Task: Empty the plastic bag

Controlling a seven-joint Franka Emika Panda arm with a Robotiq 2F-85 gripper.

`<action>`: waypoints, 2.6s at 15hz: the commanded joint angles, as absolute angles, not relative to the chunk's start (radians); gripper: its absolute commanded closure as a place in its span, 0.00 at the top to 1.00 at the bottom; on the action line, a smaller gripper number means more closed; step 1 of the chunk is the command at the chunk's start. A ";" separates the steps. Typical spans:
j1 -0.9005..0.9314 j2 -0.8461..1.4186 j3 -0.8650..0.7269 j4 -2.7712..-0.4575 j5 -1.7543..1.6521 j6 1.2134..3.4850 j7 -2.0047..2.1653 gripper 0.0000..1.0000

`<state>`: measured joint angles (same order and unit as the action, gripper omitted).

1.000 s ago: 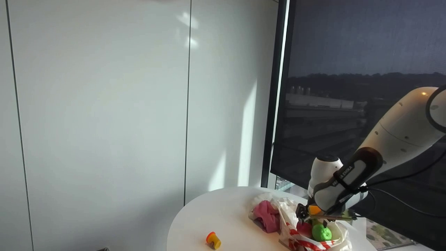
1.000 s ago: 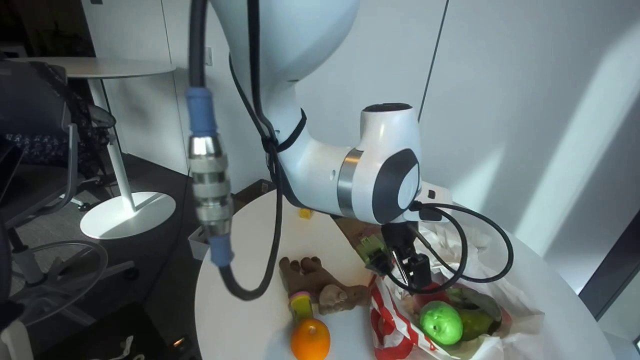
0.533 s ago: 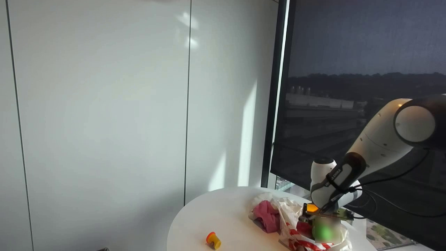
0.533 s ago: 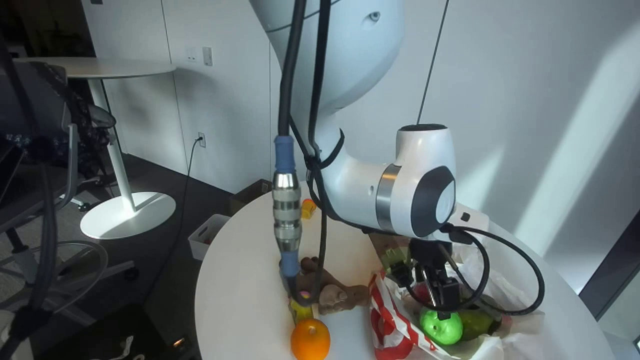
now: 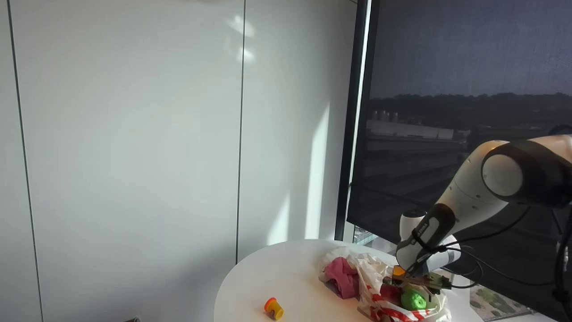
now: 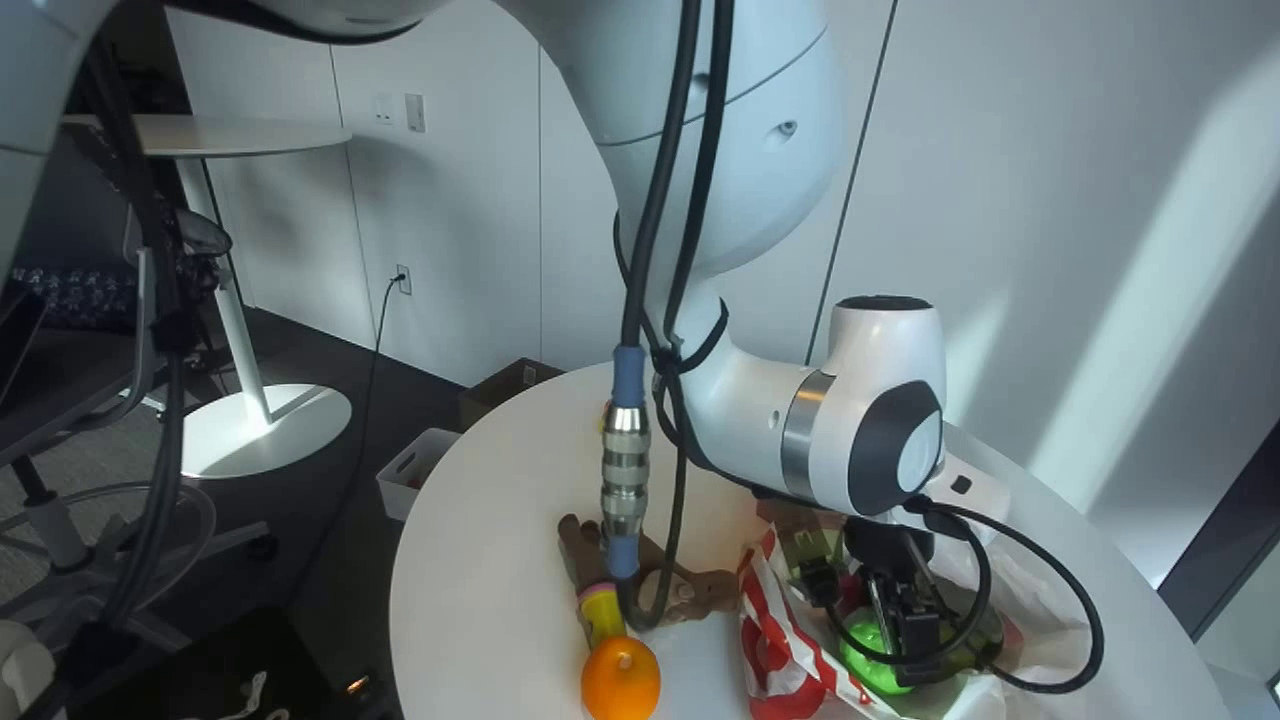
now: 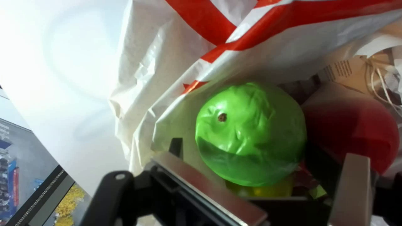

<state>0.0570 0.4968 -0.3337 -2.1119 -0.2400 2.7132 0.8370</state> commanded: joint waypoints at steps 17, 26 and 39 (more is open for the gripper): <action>0.161 0.042 -0.315 -2.376 -0.460 2.717 0.825 0.53; 0.084 0.115 -0.033 -2.467 0.130 2.603 0.229 0.53; 0.177 0.270 -0.074 -2.314 -0.302 2.656 0.470 0.53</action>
<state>0.1441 0.2264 -0.0457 -2.3876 -0.2186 2.6454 0.3872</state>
